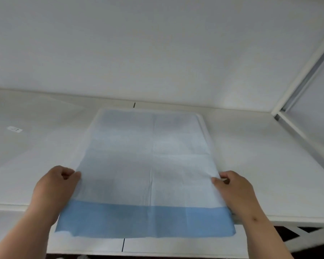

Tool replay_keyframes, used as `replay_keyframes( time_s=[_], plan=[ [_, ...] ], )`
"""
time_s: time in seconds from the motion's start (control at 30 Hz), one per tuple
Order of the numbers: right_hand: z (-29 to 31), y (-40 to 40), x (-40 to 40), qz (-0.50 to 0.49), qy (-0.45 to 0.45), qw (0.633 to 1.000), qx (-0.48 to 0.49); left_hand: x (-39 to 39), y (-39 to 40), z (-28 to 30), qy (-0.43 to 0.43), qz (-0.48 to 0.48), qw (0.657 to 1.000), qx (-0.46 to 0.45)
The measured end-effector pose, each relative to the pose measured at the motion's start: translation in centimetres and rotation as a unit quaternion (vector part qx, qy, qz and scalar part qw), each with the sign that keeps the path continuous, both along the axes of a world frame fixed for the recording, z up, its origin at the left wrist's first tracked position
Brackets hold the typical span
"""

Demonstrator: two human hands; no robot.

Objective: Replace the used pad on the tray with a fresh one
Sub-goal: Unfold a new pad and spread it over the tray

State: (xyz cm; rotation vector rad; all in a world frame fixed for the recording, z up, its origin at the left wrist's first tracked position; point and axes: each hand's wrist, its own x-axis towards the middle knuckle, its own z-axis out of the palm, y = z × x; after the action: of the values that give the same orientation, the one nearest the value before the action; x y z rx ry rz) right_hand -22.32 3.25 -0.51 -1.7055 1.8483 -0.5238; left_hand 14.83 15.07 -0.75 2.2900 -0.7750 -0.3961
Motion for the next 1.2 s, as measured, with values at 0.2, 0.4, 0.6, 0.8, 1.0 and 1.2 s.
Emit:
replay_keyframes(
  time_s=[0.2, 0.4, 0.6, 0.8, 1.0, 1.2],
  plan=[
    [0.0, 0.0, -0.6, -0.014, -0.074, 0.997, 0.002, 0.3, 0.4, -0.1, 0.091, 0.015, 0.996, -0.012],
    [0.2, -0.5, -0.7, -0.100, -0.268, 0.956, 0.068, 1.0, 0.4, 0.5, 0.289, 0.052, 0.954, -0.057],
    [0.3, -0.7, -1.2, -0.063, -0.190, 0.974, 0.106, 1.7, 0.2, 0.4, 0.292, 0.024, 0.956, -0.015],
    [1.3, -0.9, -0.9, -0.034, -0.171, 0.979, 0.109, 2.3, -0.9, 0.7, 0.228, -0.062, 0.971, 0.027],
    [1.6, -1.2, -0.9, -0.022, -0.167, 0.978, 0.121, 3.2, -1.3, 0.9, 0.240, -0.092, 0.965, 0.041],
    [2.2, -1.9, -1.9, 0.002, -0.167, 0.977, 0.136, 3.9, -1.5, 1.2, 0.259, -0.106, 0.960, 0.019]
  ],
)
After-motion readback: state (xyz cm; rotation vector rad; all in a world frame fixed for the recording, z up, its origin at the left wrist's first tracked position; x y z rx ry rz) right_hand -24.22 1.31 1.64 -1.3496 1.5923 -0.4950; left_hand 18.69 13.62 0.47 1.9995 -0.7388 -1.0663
